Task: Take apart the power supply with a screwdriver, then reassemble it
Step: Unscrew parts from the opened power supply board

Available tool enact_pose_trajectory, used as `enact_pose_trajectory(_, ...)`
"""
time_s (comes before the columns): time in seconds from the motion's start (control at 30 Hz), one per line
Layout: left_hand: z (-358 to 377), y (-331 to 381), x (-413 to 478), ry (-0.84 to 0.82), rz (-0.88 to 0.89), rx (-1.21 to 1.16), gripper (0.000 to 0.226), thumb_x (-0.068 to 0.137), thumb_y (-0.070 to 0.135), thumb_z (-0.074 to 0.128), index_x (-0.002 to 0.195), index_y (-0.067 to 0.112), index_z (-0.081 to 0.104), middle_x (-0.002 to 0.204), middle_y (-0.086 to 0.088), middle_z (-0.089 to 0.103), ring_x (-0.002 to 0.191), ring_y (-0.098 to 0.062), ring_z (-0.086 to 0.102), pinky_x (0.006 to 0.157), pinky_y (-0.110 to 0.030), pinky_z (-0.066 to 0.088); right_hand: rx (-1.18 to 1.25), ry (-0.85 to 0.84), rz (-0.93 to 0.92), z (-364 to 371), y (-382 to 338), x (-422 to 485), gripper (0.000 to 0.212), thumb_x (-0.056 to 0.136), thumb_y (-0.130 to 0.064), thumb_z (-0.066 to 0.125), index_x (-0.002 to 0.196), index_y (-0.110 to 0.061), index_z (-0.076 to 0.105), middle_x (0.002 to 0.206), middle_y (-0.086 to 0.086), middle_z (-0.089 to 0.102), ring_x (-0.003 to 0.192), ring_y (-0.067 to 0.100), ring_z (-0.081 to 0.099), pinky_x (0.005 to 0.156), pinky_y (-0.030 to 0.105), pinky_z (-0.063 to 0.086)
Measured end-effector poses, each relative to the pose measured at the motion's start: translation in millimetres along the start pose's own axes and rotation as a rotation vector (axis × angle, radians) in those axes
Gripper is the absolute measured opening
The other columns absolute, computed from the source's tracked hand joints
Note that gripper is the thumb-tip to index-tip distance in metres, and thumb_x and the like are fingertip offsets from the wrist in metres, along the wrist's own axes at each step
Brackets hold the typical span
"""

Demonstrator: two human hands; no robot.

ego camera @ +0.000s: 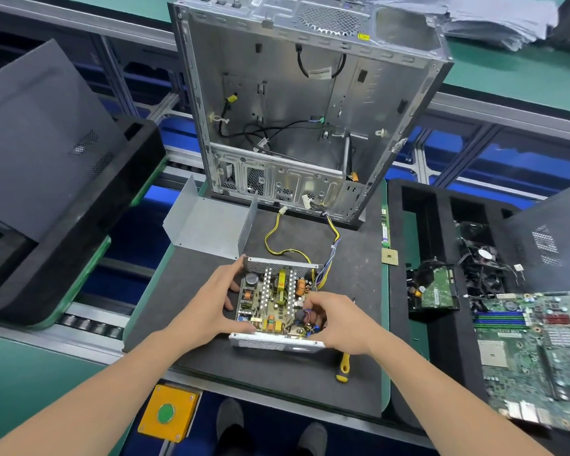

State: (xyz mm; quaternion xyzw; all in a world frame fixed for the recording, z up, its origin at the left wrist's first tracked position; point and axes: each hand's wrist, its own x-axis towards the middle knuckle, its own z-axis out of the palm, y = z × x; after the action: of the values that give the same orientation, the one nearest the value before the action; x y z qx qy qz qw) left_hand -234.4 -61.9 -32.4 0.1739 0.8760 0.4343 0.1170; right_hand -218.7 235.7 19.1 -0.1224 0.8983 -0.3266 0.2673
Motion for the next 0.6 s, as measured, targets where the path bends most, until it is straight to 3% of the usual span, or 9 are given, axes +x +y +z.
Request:
enact_pose_trajectory(0.07, -1.4, -1.4, -4.5, 0.088, 0.056, 0.013, 0.112, 0.064, 0.052, 0.095, 0.152, 0.045, 0.027, 0.131, 0.023, 0.033, 0.101, -0.009, 0.053, 0.077, -0.018, 0.051, 0.003, 0.005, -0.005, -0.5, 0.1, 0.8, 0.036, 0.077, -0.008, 0.081, 0.083, -0.027, 0.051, 0.086, -0.005, 0.056, 0.072, 0.01, 0.045, 0.065, 0.02, 0.043)
enact_pose_trajectory(0.17, -3.8, 2.6, -15.1, 0.194, 0.22, 0.234, 0.066, 0.072, 0.06, 0.085, 0.114, 0.043, 0.036, 0.114, 0.014, 0.033, 0.089, -0.002, 0.044, 0.072, -0.018, 0.049, 0.024, 0.01, -0.005, 0.3, 1.6, 2.0, 0.039, 0.076, -0.009, 0.083, 0.082, -0.03, 0.051, 0.086, -0.005, 0.056, 0.072, 0.009, 0.046, 0.066, 0.021, 0.045)
enact_pose_trajectory(0.23, -2.0, 5.1, -18.6, 0.12, 0.42, 0.492, 0.047, 0.08, 0.037, 0.086, 0.104, 0.036, 0.045, 0.11, 0.008, 0.042, 0.093, -0.008, 0.046, 0.072, -0.031, 0.054, 0.032, 0.013, -0.01, 0.7, 3.1, 2.9, 0.038, 0.075, -0.009, 0.083, 0.081, -0.03, 0.052, 0.084, -0.006, 0.057, 0.071, 0.008, 0.046, 0.065, 0.02, 0.045)
enact_pose_trajectory(0.27, -0.3, 2.6, -19.9, 0.069, 0.539, 0.622, 0.05, 0.077, 0.014, 0.087, 0.109, 0.031, 0.052, 0.117, 0.002, 0.049, 0.103, -0.017, 0.051, 0.081, -0.036, 0.053, 0.035, 0.012, -0.008, 0.6, 3.7, 3.3, 0.036, 0.074, -0.009, 0.083, 0.082, -0.029, 0.054, 0.084, -0.006, 0.057, 0.07, 0.007, 0.046, 0.065, 0.02, 0.045)
enact_pose_trajectory(0.33, -5.1, 2.2, -17.7, 0.021, 0.643, 0.78, 0.077, 0.072, -0.016, 0.063, 0.132, 0.033, 0.058, 0.15, -0.005, 0.047, 0.137, -0.027, 0.046, 0.108, -0.039, 0.035, 0.033, 0.006, -0.005, 0.2, 4.2, 4.2, 0.031, 0.074, -0.009, 0.083, 0.087, -0.023, 0.058, 0.083, -0.007, 0.057, 0.07, 0.007, 0.047, 0.066, 0.022, 0.047)
enact_pose_trajectory(0.43, -20.5, 8.4, -4.0, -0.147, 0.714, 0.999, 0.099, 0.078, -0.013, 0.019, 0.154, 0.047, 0.04, 0.173, -0.007, 0.017, 0.159, -0.027, 0.017, 0.127, -0.045, 0.01, 0.002, 0.009, -0.014, -0.2, 3.7, 4.7, 0.028, 0.074, -0.01, 0.081, 0.084, -0.022, 0.059, 0.08, -0.009, 0.055, 0.069, 0.006, 0.046, 0.065, 0.02, 0.045)
enact_pose_trajectory(0.6, -15.3, 21.7, 21.4, -0.391, 0.831, 1.17, 0.102, 0.074, -0.003, 0.007, 0.163, 0.046, 0.017, 0.174, -0.01, 0.001, 0.161, -0.029, 0.004, 0.125, -0.054, 0.007, -0.044, 0.018, -0.031, -1.0, 1.0, 3.5, 0.024, 0.075, -0.015, 0.081, 0.081, -0.027, 0.06, 0.08, -0.008, 0.053, 0.069, 0.007, 0.046, 0.063, 0.018, 0.041)
